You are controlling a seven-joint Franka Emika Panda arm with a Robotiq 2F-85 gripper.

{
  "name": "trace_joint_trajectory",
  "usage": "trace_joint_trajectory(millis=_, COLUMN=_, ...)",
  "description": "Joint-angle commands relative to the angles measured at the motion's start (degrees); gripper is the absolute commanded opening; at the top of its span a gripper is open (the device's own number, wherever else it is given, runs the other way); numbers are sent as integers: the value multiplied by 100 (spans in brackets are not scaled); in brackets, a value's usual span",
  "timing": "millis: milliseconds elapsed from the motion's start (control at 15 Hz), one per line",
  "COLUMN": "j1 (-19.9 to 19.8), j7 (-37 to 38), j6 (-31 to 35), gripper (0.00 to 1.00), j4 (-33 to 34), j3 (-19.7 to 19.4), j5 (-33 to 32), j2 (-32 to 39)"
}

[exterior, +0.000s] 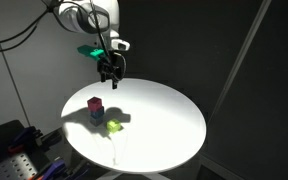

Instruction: Put the green block on the pink block

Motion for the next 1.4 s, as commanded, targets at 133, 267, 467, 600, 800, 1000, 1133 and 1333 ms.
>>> trace_joint_trajectory(millis=133, j1=-15, j7=-69, j6=137, gripper=100, j4=395, j3=-72, j5=126, j2=614)
trace_joint_trajectory(millis=267, j1=-11, j7=-59, j6=230, gripper=100, j4=489, j3=-84, j5=134, j2=830)
trace_joint_trajectory(millis=467, j1=8, j7=-27, j6=286, gripper=100, j4=672, j3=-82, j5=116, j2=1176)
trace_joint_trajectory(millis=600, j1=13, j7=-20, j6=321, gripper=100, j4=763, j3=-85, j5=105, j2=1359)
trace_joint_trajectory(millis=800, j1=16, j7=-9, j6=390, gripper=100, j4=892, j3=-99, j5=76, j2=1649)
trace_joint_trajectory(millis=1000, j1=23, j7=-1, j6=491, gripper=100, j4=965, j3=-105, j5=68, j2=1910)
trace_joint_trajectory(millis=1133, j1=27, j7=12, j6=542, gripper=100, j4=1011, j3=-114, j5=65, j2=2067)
trace_joint_trajectory(millis=1333, j1=24, j7=5, j6=644, gripper=100, j4=1053, j3=-133, j5=61, j2=2288)
